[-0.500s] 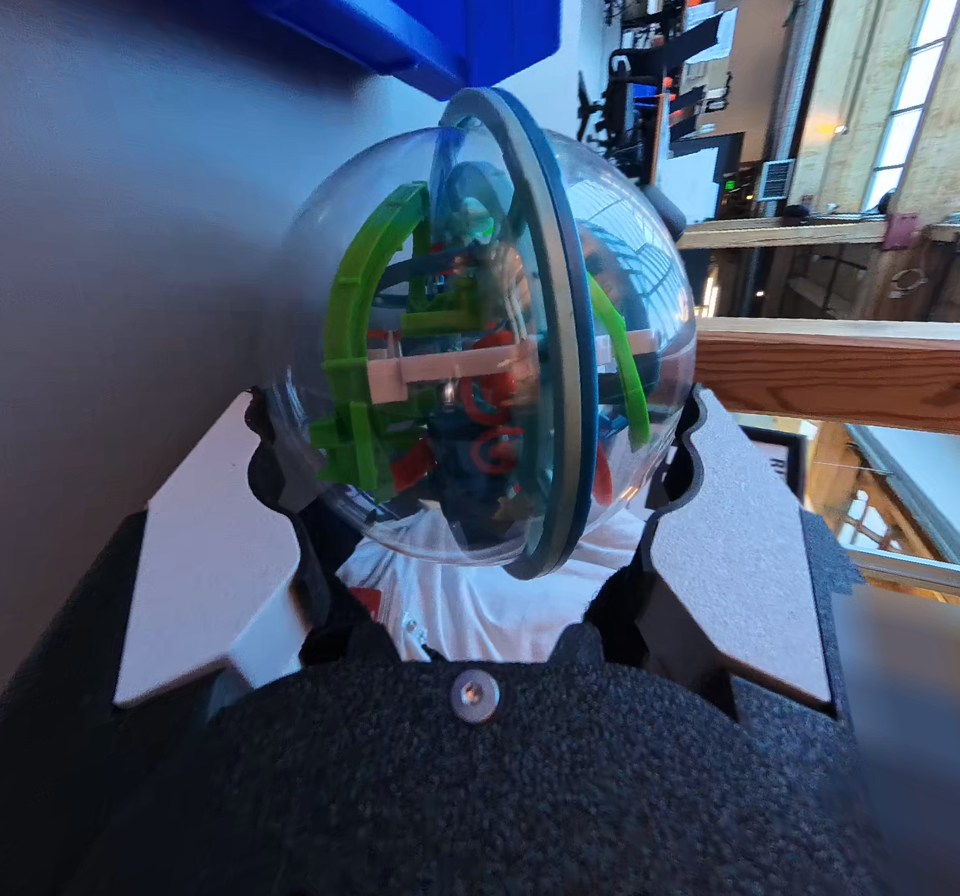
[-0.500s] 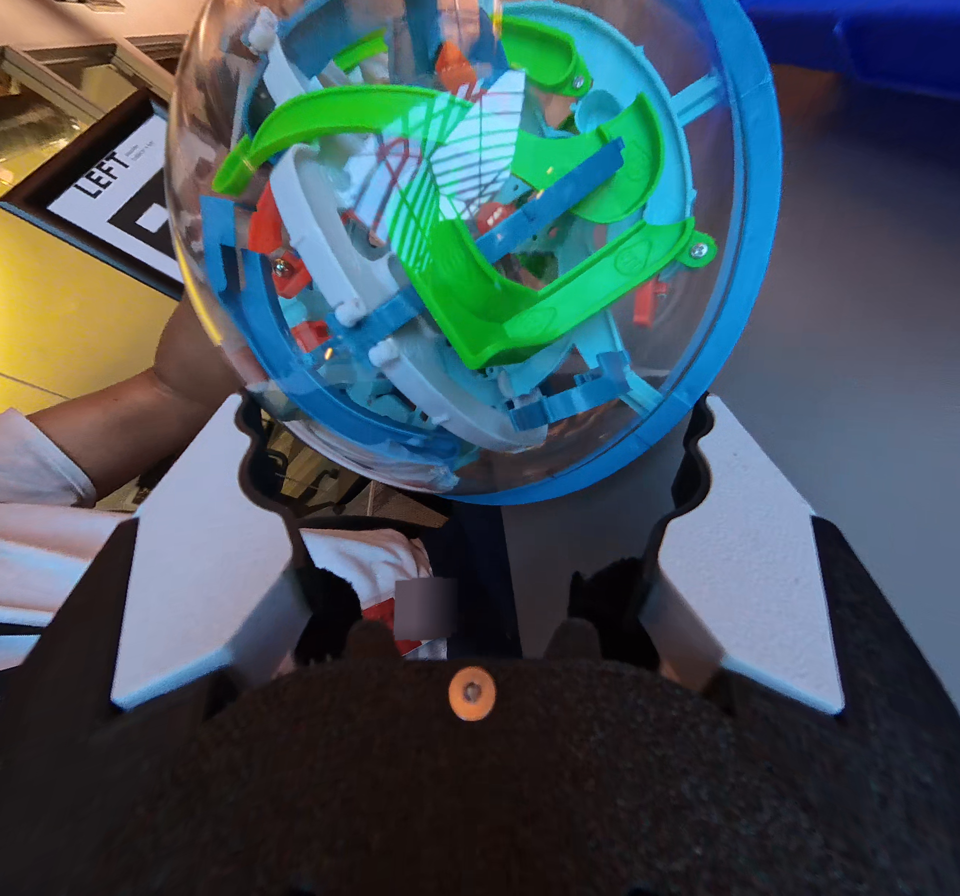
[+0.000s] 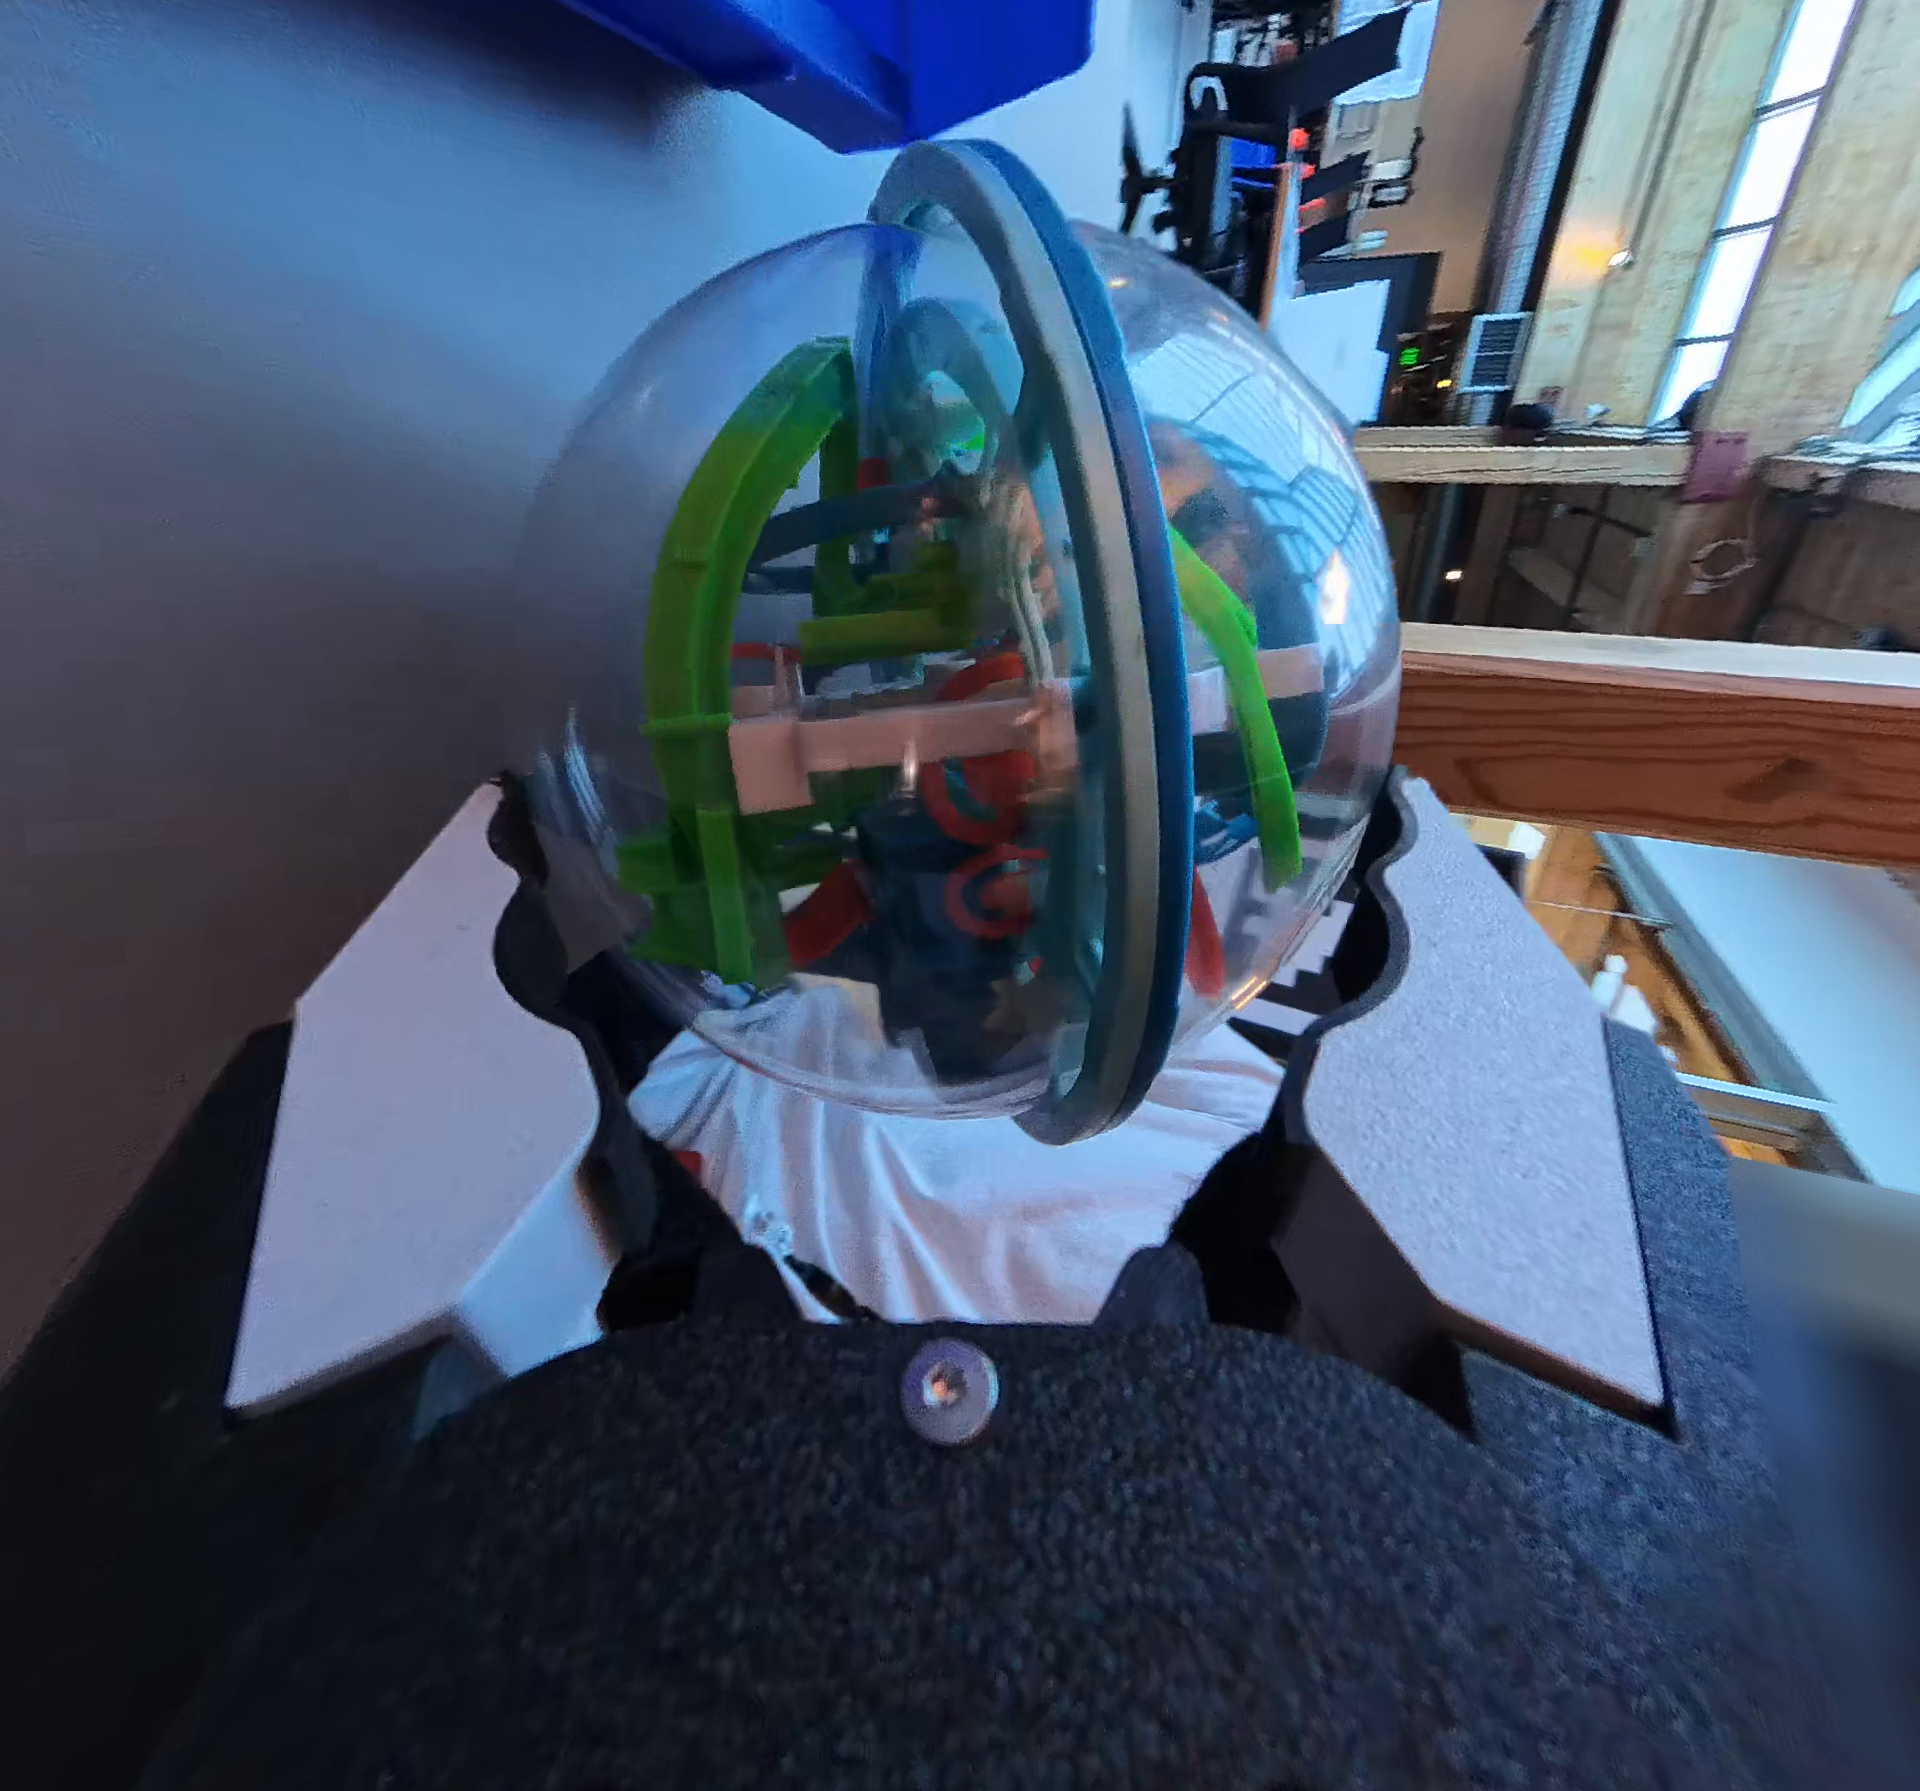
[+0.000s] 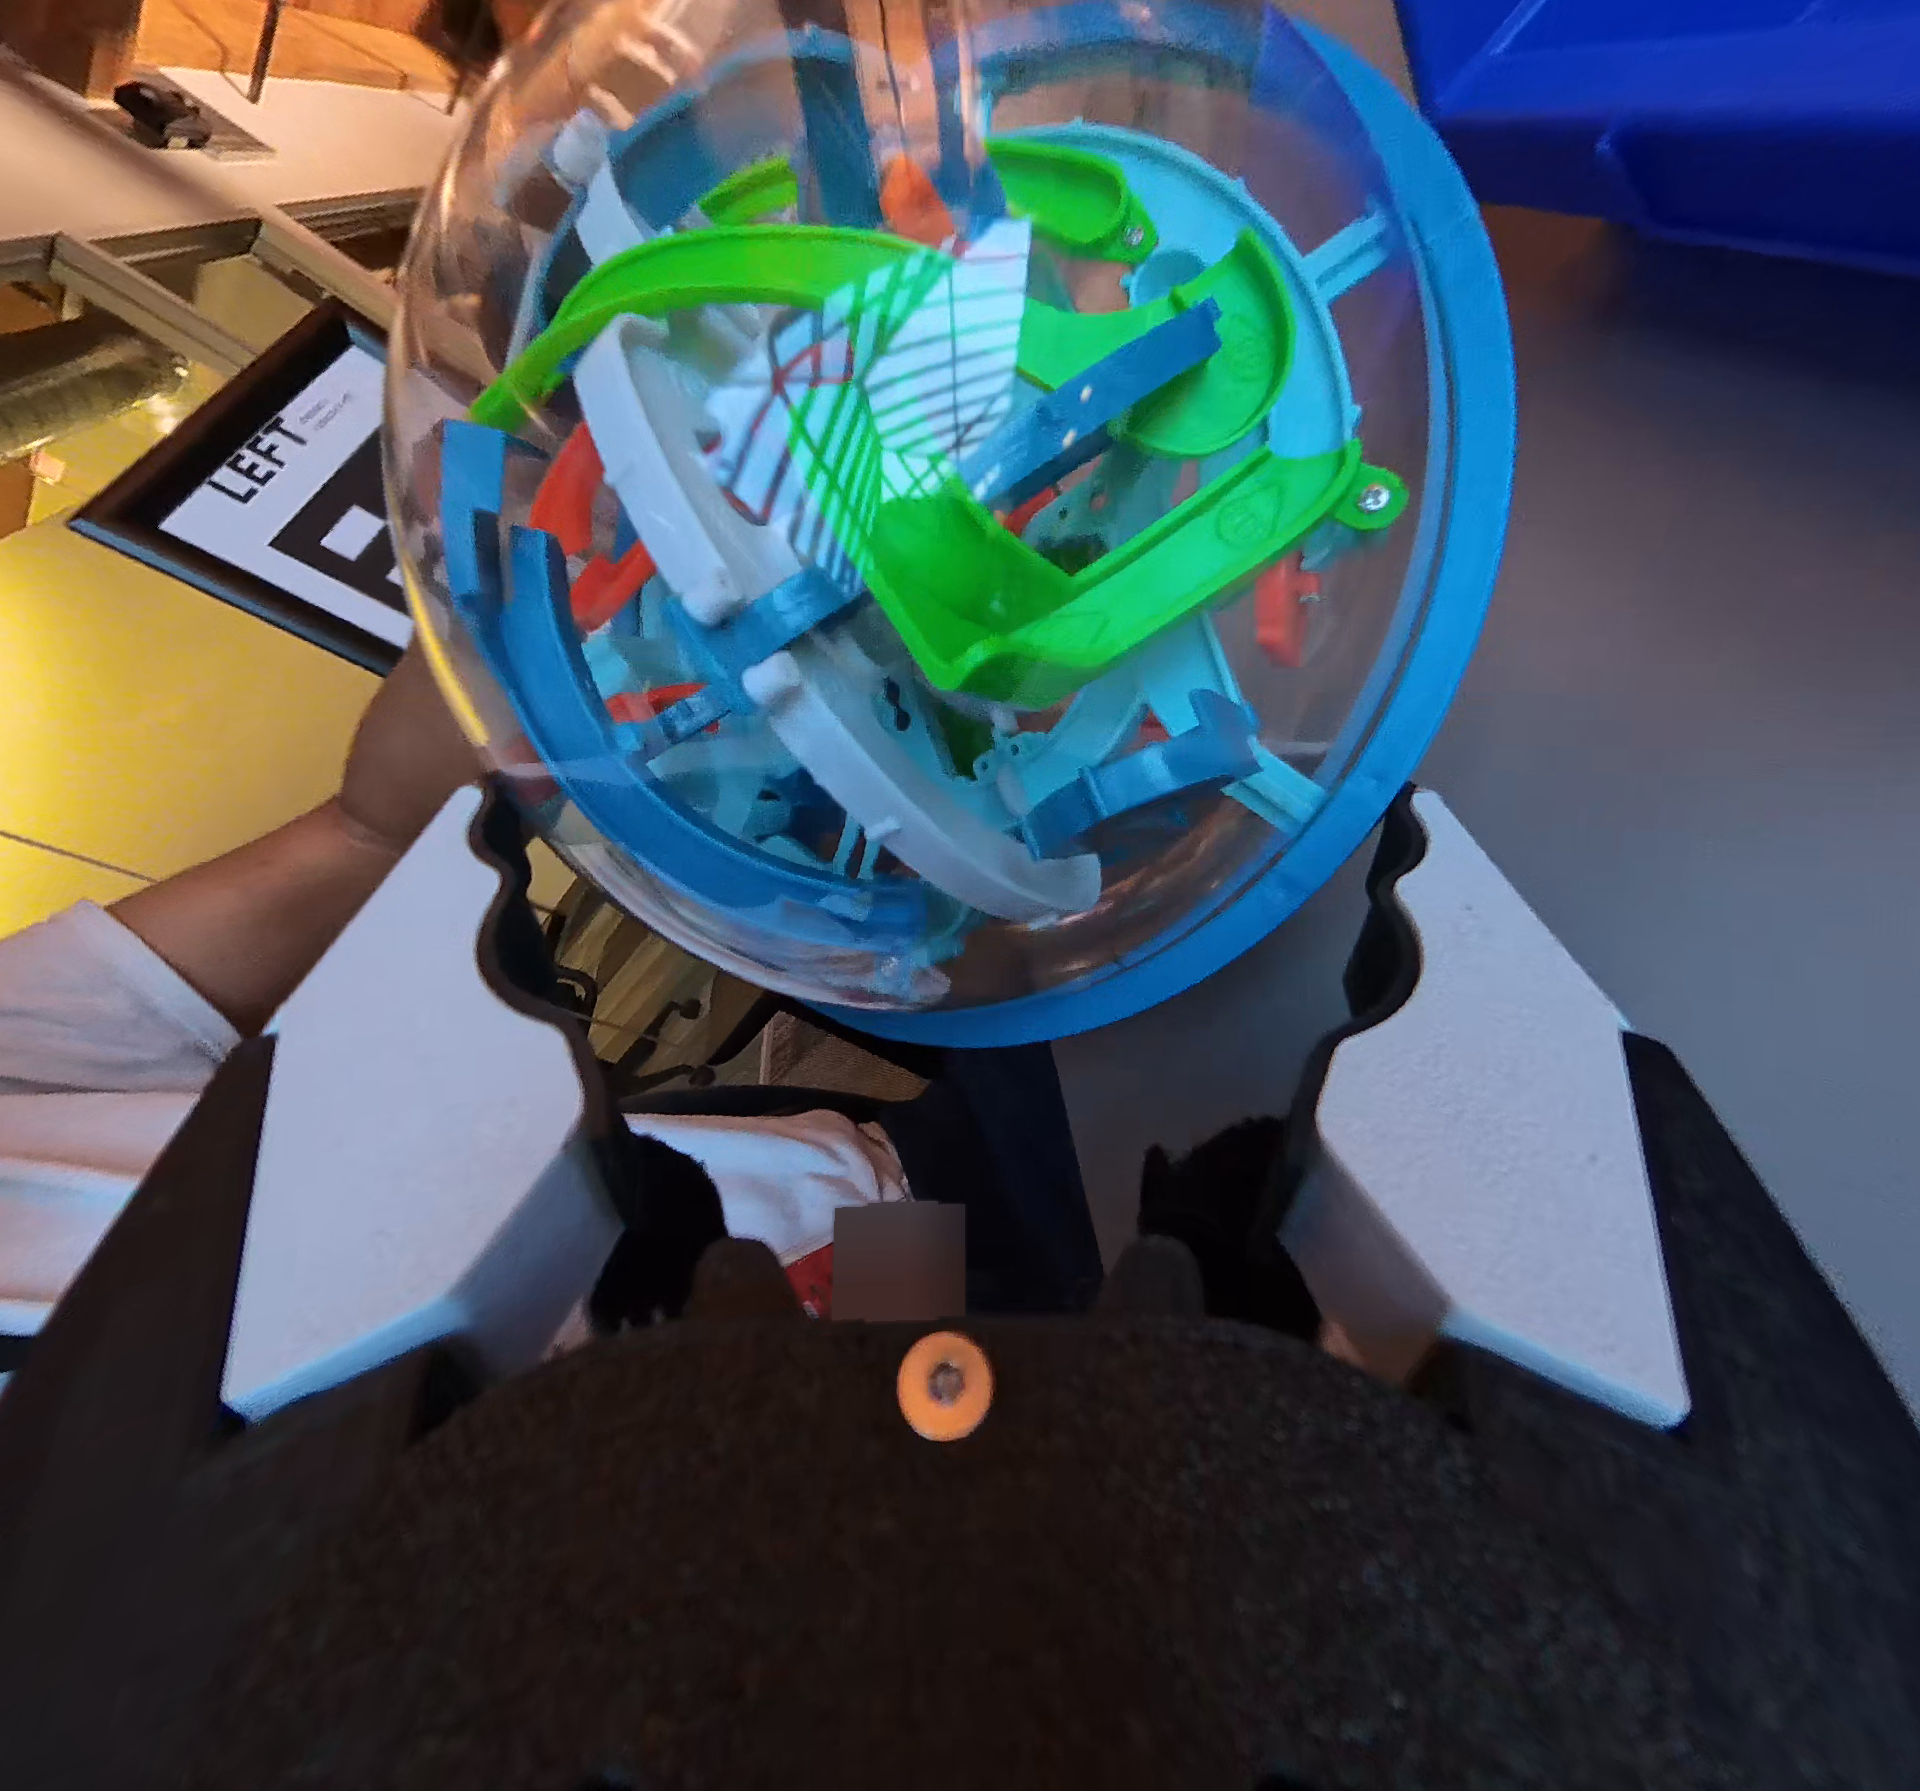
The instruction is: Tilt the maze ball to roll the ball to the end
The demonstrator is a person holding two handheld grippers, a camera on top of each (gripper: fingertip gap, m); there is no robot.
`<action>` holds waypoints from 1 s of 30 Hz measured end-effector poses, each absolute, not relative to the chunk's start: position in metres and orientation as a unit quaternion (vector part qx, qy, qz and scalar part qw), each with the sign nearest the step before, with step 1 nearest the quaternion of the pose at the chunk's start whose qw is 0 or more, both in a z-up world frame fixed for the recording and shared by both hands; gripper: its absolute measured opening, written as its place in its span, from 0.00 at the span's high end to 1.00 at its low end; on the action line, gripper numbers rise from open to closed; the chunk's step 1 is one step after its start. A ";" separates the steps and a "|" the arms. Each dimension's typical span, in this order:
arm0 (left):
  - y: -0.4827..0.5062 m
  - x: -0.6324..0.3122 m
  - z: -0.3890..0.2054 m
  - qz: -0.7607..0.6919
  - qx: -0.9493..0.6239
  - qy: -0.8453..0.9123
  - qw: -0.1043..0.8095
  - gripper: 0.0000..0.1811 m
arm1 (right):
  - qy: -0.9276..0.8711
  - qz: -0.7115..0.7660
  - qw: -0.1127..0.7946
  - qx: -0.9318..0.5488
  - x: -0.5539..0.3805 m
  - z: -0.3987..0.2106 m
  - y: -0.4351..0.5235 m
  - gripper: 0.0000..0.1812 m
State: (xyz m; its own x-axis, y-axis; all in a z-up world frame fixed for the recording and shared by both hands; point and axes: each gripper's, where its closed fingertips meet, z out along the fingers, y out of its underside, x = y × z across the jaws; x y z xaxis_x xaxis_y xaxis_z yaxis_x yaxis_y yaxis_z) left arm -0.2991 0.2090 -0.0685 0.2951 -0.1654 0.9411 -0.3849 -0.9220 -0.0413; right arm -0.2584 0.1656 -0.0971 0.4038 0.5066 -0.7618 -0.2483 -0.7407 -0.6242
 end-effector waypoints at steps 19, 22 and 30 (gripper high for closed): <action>0.164 -0.266 -0.094 0.666 0.707 -0.173 0.166 0.19 | -0.050 0.506 0.337 -0.792 -0.206 -0.091 0.143 0.15; 0.167 -0.271 -0.097 0.646 0.714 -0.247 0.108 0.21 | -0.046 0.514 0.345 -0.784 -0.202 -0.083 0.145 0.15; 0.158 -0.275 -0.081 0.587 0.667 -0.445 -0.107 0.23 | -0.074 0.498 0.353 -0.788 -0.212 -0.072 0.149 0.16</action>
State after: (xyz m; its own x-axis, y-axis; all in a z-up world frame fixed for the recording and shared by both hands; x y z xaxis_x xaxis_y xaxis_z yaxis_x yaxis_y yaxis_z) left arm -0.2746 0.1578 -0.0813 -0.0859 -0.7200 0.6886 -0.4676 -0.5812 -0.6660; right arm -0.2125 0.1492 -0.0725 0.4926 0.4690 -0.7331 -0.2353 -0.7392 -0.6310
